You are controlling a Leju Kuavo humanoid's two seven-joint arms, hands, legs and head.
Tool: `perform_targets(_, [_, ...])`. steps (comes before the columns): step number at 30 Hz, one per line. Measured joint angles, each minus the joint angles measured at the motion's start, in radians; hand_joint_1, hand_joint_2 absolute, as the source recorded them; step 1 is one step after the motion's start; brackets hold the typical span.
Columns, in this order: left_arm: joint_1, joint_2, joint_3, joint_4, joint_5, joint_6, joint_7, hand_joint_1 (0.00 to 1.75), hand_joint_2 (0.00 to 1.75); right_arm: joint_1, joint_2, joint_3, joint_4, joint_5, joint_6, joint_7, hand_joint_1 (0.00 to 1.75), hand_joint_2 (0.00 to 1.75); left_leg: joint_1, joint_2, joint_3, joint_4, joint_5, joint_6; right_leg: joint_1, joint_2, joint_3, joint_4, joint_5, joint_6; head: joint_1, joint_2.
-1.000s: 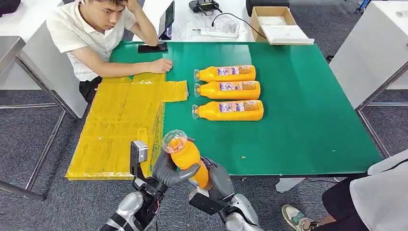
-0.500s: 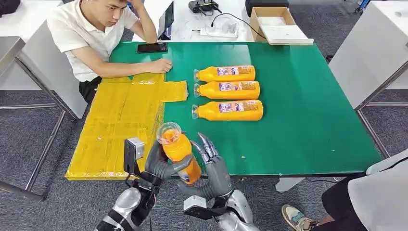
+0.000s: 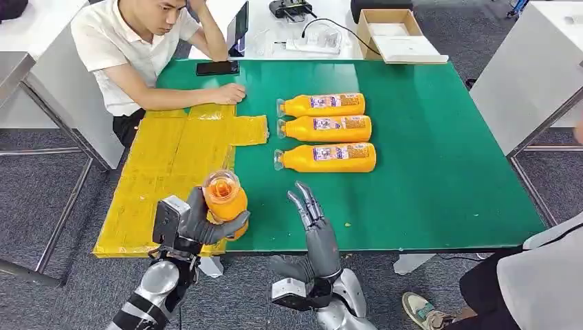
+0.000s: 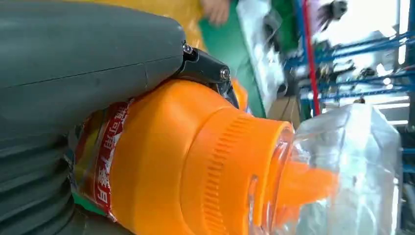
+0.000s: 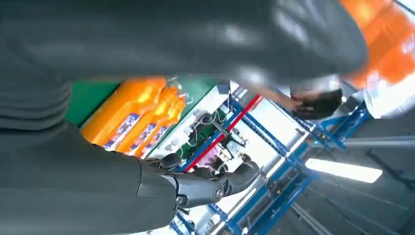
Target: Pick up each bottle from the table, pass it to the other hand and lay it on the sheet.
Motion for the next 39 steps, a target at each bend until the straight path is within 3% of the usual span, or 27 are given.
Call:
perform_targets(5, [-0.082,0.035,0.010,0.068,-0.511,0.234,0.078,1.75,1.75,0.011,0.006,-0.019,-0.023,-0.004,0.007,-0.007,0.00,0.00,0.000,-0.001,0.000,0.000,0.001,0.000,0.000,0.000,0.000,0.000,0.000,0.000,0.000,0.000])
perform_targets(8, [-0.161,0.047,0.013,0.179,-0.698,0.272,0.134,1.75,1.75,0.011,0.015,-0.019,-0.032,-0.005,0.012,-0.010,0.00,0.00,0.000,0.000,0.000,0.000,0.002,-0.001,0.000,0.000,0.000,0.001,0.001,0.000,0.000,0.000])
perform_targets(20, [-0.316,0.044,0.010,0.446,-0.890,0.271,0.230,1.75,1.75,0.024,0.027,-0.020,-0.058,-0.020,0.023,-0.019,0.00,0.00,0.000,0.000,-0.001,0.000,0.002,-0.001,0.000,0.000,-0.001,0.001,0.000,0.000,0.000,0.000])
perform_targets(33, [-0.338,0.035,0.008,0.511,-0.895,0.270,0.232,1.75,1.75,0.028,0.031,-0.020,-0.063,-0.020,0.024,-0.019,0.00,0.00,0.000,0.000,-0.001,0.000,0.002,-0.001,0.000,0.000,-0.001,0.001,0.000,0.000,0.000,0.000])
perform_targets(39, [-0.399,0.001,0.007,0.637,-0.925,0.072,0.269,1.75,1.75,0.034,0.034,-0.021,-0.063,-0.052,0.063,-0.023,0.00,0.00,0.000,-0.001,-0.001,0.000,0.002,-0.001,0.000,0.000,-0.001,0.001,0.001,0.000,0.000,0.000])
